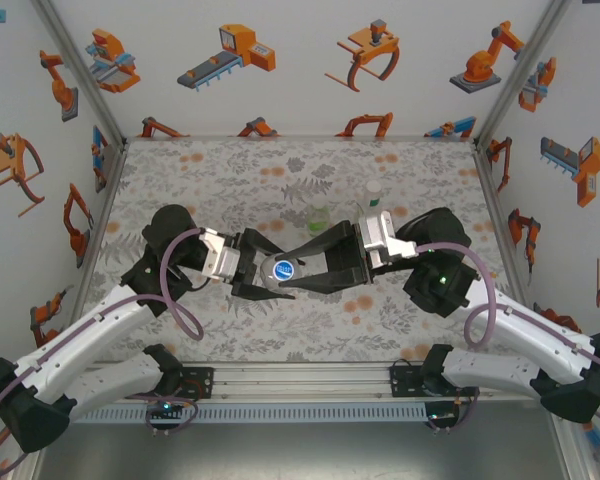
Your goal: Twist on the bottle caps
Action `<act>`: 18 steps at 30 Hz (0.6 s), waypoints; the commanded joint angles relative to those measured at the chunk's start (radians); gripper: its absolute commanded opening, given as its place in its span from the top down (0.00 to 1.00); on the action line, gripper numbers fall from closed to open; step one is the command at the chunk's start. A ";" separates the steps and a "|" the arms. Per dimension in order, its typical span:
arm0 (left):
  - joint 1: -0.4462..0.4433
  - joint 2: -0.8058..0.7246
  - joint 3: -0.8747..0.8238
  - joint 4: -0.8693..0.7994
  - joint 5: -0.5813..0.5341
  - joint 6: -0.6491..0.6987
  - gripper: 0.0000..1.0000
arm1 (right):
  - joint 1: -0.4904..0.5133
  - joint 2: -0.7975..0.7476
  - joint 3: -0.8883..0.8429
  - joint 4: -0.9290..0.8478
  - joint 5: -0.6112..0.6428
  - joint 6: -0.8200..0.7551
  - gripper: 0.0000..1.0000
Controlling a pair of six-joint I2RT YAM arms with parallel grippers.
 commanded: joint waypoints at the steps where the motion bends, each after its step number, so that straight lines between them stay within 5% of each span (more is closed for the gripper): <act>1: -0.003 -0.001 0.037 0.006 0.019 0.011 1.00 | -0.003 -0.017 0.012 0.004 -0.020 -0.017 0.68; 6: -0.006 -0.009 0.027 0.007 -0.052 0.025 1.00 | -0.004 -0.027 0.002 -0.029 0.072 -0.053 1.00; 18: -0.008 -0.004 -0.105 0.212 -0.608 -0.008 1.00 | -0.004 0.014 -0.120 0.150 0.636 -0.033 1.00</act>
